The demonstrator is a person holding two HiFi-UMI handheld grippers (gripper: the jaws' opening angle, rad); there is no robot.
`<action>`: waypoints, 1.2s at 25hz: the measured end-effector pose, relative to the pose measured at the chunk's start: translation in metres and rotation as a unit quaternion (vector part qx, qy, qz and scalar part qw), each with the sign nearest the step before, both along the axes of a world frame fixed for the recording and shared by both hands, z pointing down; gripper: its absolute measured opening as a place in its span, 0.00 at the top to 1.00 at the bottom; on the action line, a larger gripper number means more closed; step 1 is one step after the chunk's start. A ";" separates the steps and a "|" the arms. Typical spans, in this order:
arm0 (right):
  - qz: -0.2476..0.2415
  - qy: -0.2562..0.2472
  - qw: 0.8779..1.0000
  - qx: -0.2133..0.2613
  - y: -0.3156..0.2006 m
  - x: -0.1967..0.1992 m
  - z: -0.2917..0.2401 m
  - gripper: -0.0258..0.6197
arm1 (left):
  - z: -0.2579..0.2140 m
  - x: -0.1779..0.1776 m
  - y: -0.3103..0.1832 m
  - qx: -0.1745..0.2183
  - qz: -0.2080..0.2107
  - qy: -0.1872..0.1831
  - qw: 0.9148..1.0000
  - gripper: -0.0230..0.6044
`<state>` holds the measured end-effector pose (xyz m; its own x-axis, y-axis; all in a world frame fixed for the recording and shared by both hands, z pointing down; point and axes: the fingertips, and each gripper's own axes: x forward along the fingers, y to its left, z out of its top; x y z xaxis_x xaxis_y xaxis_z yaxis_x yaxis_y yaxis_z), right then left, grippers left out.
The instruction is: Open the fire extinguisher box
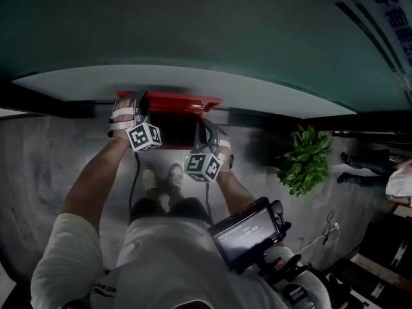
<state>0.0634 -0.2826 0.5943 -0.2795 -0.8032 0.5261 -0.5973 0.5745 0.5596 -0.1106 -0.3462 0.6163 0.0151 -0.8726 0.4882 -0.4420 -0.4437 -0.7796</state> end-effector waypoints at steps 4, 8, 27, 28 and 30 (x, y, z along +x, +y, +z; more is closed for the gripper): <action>0.003 0.001 1.000 -0.001 -0.009 0.005 -0.001 0.91 | 0.003 -0.001 -0.018 -0.001 -0.009 0.001 1.000 0.80; 0.005 0.003 1.000 -0.003 -0.016 0.007 0.001 0.91 | 0.006 -0.002 -0.036 -0.001 -0.013 0.002 1.000 0.80; 0.022 0.000 1.000 -0.012 -0.034 0.012 0.008 0.92 | 0.020 -0.008 -0.075 0.002 -0.032 -0.005 0.999 0.82; 0.022 0.000 1.000 -0.012 -0.035 0.012 0.009 0.92 | 0.020 -0.008 -0.075 0.004 -0.031 -0.005 0.999 0.82; 0.020 0.001 1.000 -0.012 -0.035 0.012 0.010 0.92 | 0.021 -0.009 -0.075 0.006 -0.031 -0.003 0.999 0.82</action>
<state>0.0756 -0.3180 0.6043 -0.2453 -0.8013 0.5457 -0.6189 0.5627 0.5480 -0.1193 -0.4214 0.6372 -0.0426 -0.8773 0.4781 -0.4641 -0.4064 -0.7871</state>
